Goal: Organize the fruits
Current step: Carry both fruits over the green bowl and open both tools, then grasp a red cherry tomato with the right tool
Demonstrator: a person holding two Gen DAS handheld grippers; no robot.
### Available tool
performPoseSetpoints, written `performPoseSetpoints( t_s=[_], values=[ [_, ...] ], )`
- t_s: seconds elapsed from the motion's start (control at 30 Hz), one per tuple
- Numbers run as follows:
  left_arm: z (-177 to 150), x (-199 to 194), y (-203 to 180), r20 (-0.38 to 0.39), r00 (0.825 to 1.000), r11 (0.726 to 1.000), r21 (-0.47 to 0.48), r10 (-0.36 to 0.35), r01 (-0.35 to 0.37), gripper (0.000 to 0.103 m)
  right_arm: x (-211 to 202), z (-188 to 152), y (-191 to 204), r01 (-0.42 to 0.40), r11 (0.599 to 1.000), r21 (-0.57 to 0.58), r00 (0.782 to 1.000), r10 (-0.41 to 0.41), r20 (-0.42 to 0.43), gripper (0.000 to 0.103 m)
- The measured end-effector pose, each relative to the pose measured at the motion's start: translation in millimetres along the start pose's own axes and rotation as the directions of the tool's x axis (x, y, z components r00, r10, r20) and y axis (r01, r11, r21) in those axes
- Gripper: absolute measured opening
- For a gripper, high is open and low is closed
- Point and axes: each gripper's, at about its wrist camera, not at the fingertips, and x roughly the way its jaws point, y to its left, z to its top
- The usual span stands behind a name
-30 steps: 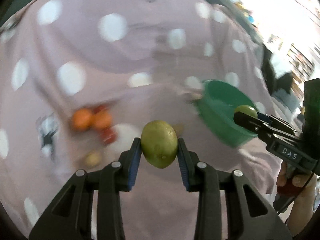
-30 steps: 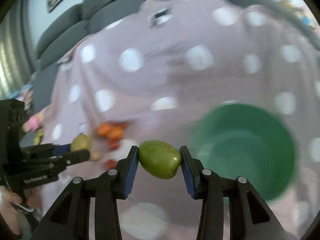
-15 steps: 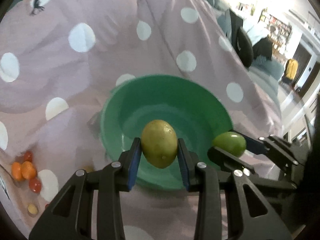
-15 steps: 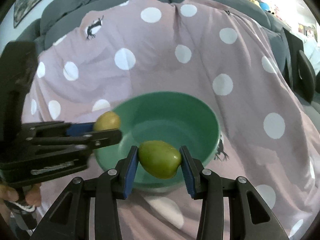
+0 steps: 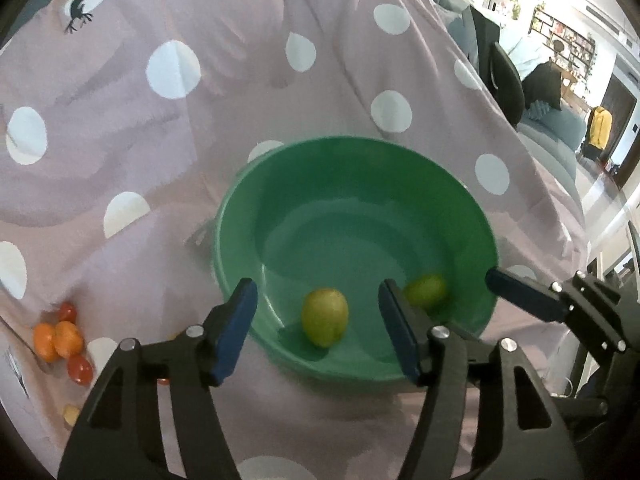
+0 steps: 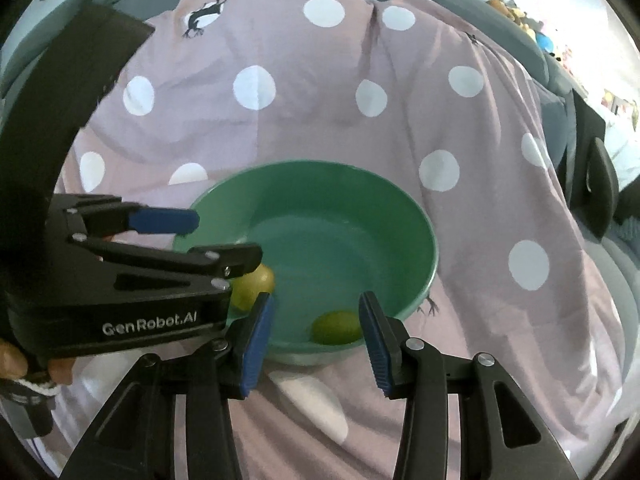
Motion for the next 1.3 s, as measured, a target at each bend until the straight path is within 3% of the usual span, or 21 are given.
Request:
performPoseSetpoints(
  t_s=[0.17,0.33,0.63,0.8,0.93,1.13,1.3],
  values=[
    [-8,-23,13,0.022,1.000,0.999,-0.038,0.009,-0.009,0.064,-11,0,-2,-0.002,1.000,0.002,1.000,0.002,0.011,0.045],
    [-33,-58,44,0.041,0.999,0.992,-0.124,0.029,-0.023,0.068,-31,1,-7,-0.057,0.998,0.021,0.997,0.056,0.055,0.045],
    [-117,-128,120,0.013,0.982,0.931,-0.320,0.190,-0.176,0.077,-52,-11,12,-0.257,0.966,0.024,0.964,0.254,0.075,0.046],
    [-164,-159,144,-0.020,0.970,0.883,-0.409,0.242,-0.229,0.085,-50,-21,41,-0.350,0.937,-0.015,0.936,0.350,0.022,0.050],
    [-188,-170,157,-0.039,0.968,0.864,-0.444,0.248,-0.239,0.088,-44,-28,67,-0.392,0.919,-0.043,0.920,0.390,-0.033,0.050],
    [-200,-174,168,-0.035,0.974,0.860,-0.463,0.224,-0.214,0.088,-29,-31,107,-0.485,0.873,-0.056,0.871,0.477,-0.114,0.050],
    [-200,-170,176,-0.016,0.980,0.867,-0.464,0.196,-0.181,0.087,-15,-26,140,-0.513,0.853,-0.093,0.853,0.495,-0.163,0.050]
  ],
)
